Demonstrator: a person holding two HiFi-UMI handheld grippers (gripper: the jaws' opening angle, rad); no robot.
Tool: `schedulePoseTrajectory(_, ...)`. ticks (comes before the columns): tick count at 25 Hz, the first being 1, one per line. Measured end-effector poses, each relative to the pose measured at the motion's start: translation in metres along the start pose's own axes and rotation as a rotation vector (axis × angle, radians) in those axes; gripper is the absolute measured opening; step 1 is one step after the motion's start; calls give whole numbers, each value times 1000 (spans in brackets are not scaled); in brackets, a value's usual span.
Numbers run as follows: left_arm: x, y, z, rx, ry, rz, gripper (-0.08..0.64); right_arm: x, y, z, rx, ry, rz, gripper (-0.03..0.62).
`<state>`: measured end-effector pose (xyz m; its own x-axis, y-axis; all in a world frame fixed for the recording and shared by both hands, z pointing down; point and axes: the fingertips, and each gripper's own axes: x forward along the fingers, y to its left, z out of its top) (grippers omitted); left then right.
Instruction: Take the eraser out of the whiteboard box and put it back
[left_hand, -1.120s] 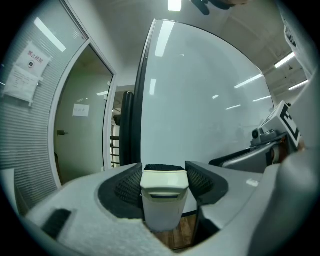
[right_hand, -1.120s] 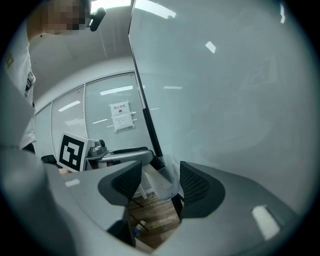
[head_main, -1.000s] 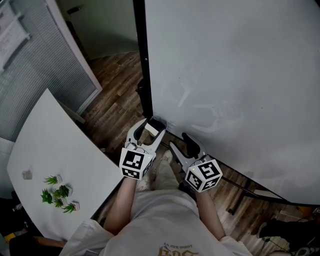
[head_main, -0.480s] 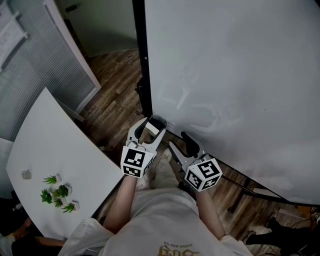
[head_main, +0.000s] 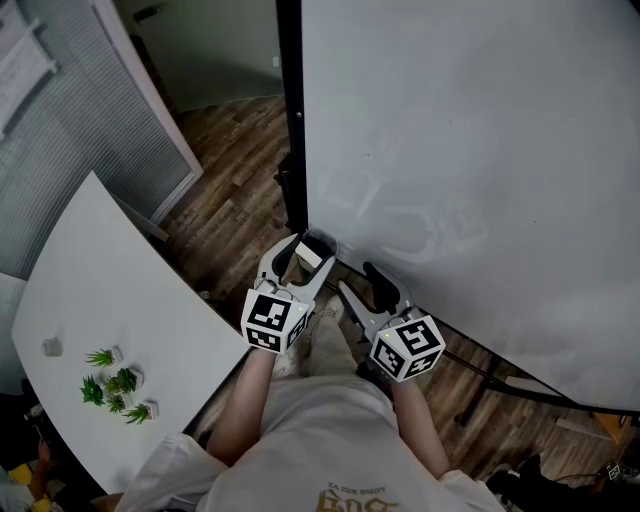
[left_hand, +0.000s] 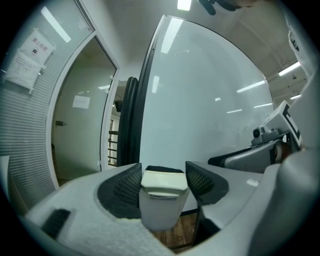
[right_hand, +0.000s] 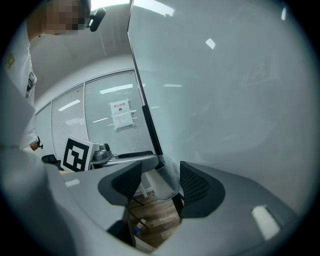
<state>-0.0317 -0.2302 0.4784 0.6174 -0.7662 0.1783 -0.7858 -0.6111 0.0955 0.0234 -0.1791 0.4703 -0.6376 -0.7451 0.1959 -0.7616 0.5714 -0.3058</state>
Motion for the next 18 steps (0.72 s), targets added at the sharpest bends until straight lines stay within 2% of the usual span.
schedulePoseTrajectory(8,-11,4,7,-33,-27,9,288,0,6,4,-9,-7,0,236)
schedulePoseTrajectory(18,-29,-2,20,-28,-68,10,282,-4,21,8,-33,-25,10,236)
